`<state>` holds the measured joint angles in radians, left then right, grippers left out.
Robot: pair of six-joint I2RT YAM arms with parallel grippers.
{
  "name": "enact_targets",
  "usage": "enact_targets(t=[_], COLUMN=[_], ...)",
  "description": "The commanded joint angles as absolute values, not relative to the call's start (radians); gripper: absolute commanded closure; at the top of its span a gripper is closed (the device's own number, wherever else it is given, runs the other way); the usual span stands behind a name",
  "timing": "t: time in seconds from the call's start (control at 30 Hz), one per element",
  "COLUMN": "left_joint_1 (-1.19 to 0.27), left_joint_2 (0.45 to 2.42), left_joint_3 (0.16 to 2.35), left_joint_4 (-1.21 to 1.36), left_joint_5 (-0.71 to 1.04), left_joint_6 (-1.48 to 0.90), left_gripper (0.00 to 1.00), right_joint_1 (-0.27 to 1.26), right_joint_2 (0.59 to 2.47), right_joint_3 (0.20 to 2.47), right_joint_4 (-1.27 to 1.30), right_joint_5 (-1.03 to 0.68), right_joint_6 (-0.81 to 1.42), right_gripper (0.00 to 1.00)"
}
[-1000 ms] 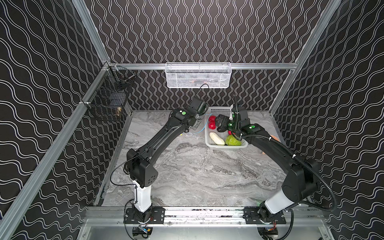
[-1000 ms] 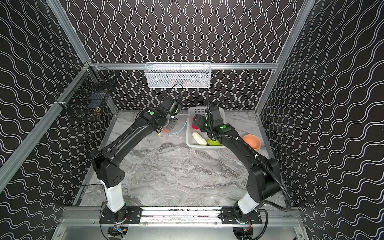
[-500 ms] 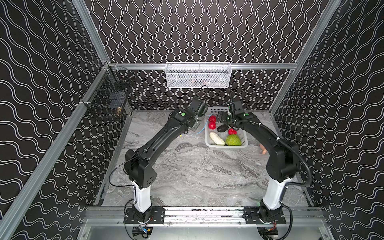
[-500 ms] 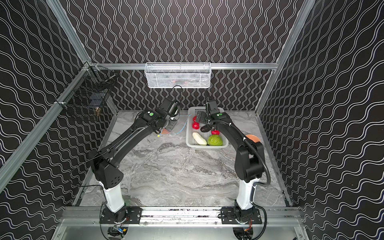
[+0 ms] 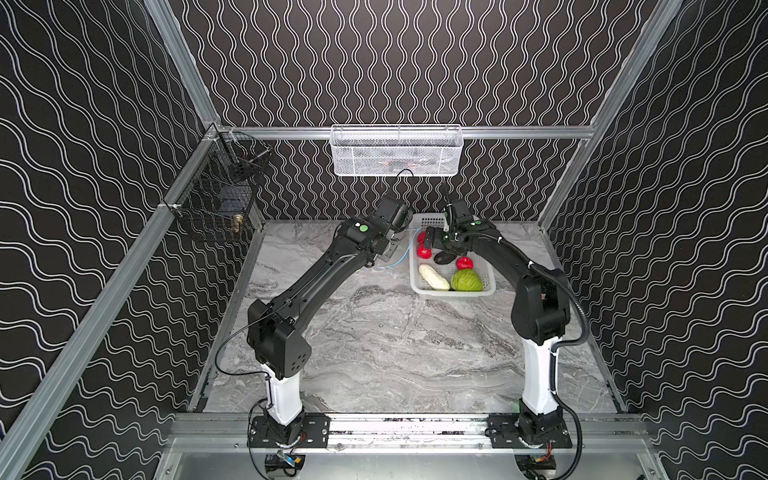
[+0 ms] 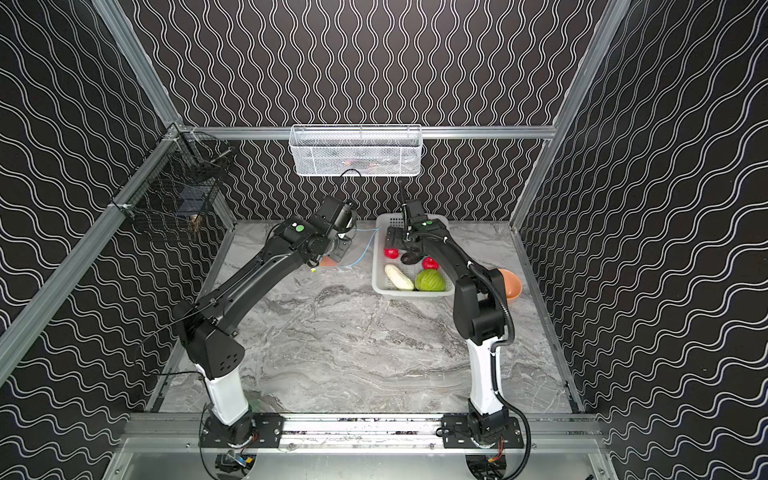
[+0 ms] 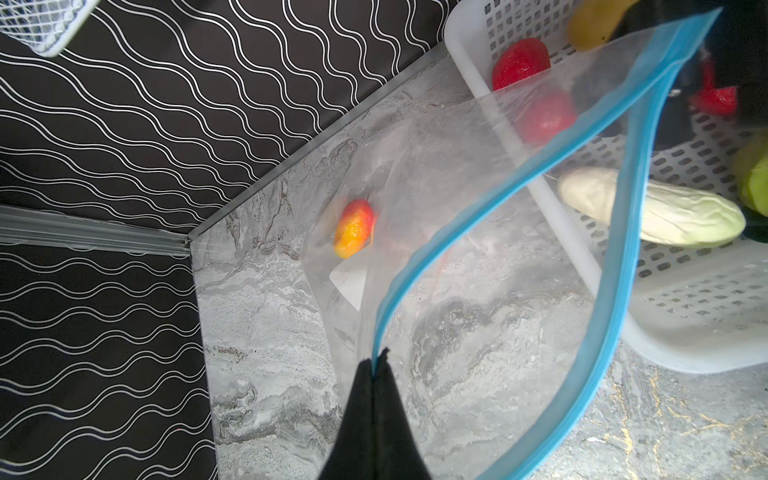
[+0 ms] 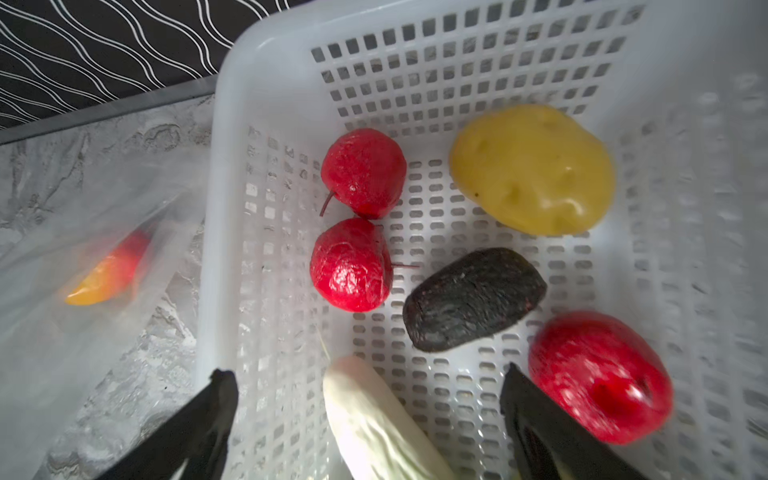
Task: Place the food in the zip-top bag and seal the zipper
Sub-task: 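Withdraw the right gripper from the bag back over the basket, then grasp a red apple in the basket with the right gripper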
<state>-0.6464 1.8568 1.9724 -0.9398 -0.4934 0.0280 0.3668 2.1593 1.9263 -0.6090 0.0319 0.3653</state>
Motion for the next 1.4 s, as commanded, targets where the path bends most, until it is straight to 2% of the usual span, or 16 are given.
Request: enact_targets(t=[0.0, 0.3, 0.77, 1.1, 1.37], left_joint_1=[-0.644, -0.644, -0.644, -0.645, -0.644], left_joint_2=[1.847, 1.841, 1.867, 1.861, 1.849], left_joint_3=[1.974, 1.951, 1.974, 1.968, 1.962], left_joint_4=[-0.927, -0.911, -0.925, -0.924, -0.919], left_joint_5=[-0.496, -0.508, -0.502, -0.497, -0.498], left_joint_6=[0.026, 0.033, 0.027, 0.028, 0.036], left_gripper=[1.00, 1.00, 1.00, 1.00, 1.00], right_joint_1=[0.369, 0.368, 0.368, 0.368, 0.367], right_joint_2=[2.193, 2.285, 2.416, 2.442, 2.462], right_joint_3=[1.963, 2.063, 2.193, 2.197, 2.218], right_joint_4=[-0.646, -0.663, -0.698, -0.675, -0.679], right_joint_5=[0.036, 0.014, 0.006, -0.017, -0.030], right_joint_6=[0.344, 0.334, 0.334, 0.328, 0.340], right_gripper=[0.02, 0.11, 0.16, 0.33, 0.35])
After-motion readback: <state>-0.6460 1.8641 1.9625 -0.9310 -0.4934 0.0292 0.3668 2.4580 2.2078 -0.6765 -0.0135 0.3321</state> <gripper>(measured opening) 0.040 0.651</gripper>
